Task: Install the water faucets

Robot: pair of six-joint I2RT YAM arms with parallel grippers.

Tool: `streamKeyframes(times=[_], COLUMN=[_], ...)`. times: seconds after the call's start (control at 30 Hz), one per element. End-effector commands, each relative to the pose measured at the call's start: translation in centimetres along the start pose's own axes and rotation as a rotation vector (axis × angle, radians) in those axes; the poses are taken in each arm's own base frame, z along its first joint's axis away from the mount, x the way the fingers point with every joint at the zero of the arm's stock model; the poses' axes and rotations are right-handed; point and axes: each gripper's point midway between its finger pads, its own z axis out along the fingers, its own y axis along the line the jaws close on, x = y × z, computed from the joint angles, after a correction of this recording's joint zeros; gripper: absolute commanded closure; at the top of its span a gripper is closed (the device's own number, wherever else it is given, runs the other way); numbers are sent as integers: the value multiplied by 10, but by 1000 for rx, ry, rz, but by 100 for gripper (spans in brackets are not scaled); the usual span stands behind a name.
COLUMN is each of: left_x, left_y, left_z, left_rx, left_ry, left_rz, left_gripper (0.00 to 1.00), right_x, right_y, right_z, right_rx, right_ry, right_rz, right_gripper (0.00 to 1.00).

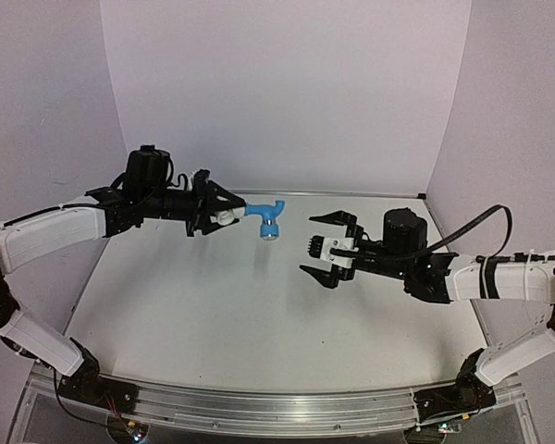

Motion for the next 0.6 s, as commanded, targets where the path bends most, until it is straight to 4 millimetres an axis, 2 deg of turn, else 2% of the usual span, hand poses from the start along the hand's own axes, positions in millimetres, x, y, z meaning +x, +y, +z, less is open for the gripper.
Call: streamKeyframes(times=[0.0,0.1,0.23,0.43,0.57], left_x=[39,48,55,65,69], left_y=[-25,-25,-31,-38,-43], left_z=[2,-4,-9,-3,-3], left_rx=[120,125,139,158,174], left_ry=[253,273,273,287,307], left_rz=[-184,-194,-180,-153,-142], left_gripper=[100,100,100,100,100], right_x=[-43,-52,-56,-53,-57], right_y=[-32,-27,-14,1,3], right_z=[1,0,3,15,21], right_rx=[142,125,92,65,106], right_ry=[-151,-203,-232,-232,-250], right_rz=[-279,-308,-375,-443,-488], right_gripper=[2,2,3,6,7])
